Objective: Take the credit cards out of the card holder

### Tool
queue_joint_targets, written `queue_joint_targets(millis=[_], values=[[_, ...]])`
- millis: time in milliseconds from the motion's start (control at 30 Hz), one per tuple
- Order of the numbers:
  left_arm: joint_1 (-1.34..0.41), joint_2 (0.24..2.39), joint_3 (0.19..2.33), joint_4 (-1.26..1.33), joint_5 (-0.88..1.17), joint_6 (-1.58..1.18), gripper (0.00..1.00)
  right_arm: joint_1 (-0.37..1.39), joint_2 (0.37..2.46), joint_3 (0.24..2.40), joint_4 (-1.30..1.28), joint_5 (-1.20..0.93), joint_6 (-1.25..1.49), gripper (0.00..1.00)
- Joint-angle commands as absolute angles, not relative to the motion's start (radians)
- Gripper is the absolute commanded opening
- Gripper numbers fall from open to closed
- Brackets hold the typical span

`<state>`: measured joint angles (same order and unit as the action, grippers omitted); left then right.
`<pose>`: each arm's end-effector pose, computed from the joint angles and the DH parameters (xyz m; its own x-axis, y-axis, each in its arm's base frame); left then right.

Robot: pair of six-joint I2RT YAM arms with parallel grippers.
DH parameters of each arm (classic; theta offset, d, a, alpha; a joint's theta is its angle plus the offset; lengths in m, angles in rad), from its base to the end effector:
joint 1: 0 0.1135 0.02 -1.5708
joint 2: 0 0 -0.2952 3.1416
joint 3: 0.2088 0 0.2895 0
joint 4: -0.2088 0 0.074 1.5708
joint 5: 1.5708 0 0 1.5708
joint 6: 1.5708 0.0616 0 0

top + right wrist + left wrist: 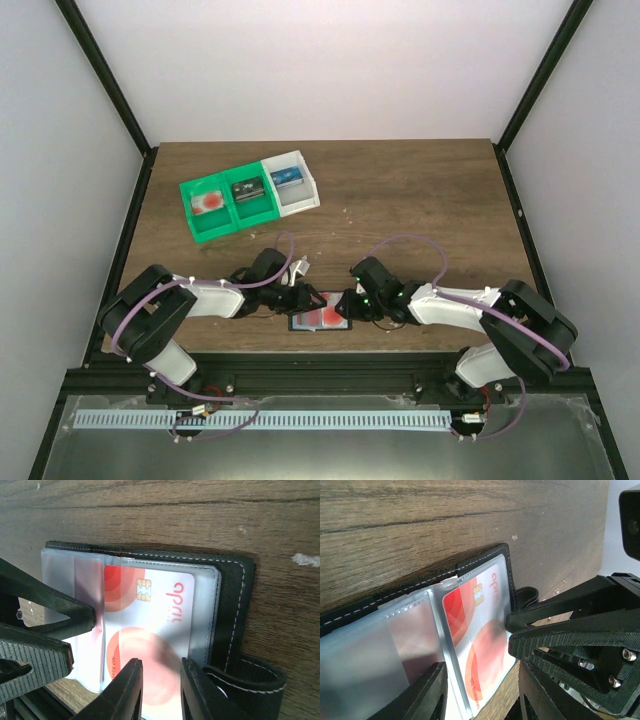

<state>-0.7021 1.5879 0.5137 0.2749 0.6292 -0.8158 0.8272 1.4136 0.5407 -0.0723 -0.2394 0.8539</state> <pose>0.2049 -0.2208 0.0995 -0.9835 0.0607 -0.1705 0.1739 0.5786 -0.7969 0.1789 0.2161 0.1181 -0.9704 0.0267 -0.2399 -0.1179 0.8147 0.5677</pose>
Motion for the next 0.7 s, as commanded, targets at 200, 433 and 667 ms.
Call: queue_joint_targets(millis=[200, 433, 667], values=[[-0.701, 1.611, 0.503, 0.266, 0.615, -0.807, 0.38, 0.831, 1.424, 0.501, -0.057, -0.229, 0.868, 0.22], [-0.704, 1.619, 0.504, 0.283, 0.617, -0.823, 0.38, 0.831, 1.415, 0.488, -0.051, -0.233, 0.871, 0.22], [-0.708, 1.648, 0.497, 0.32, 0.632, -0.842, 0.37, 0.831, 1.413, 0.47, -0.003, -0.269, 0.875, 0.2]])
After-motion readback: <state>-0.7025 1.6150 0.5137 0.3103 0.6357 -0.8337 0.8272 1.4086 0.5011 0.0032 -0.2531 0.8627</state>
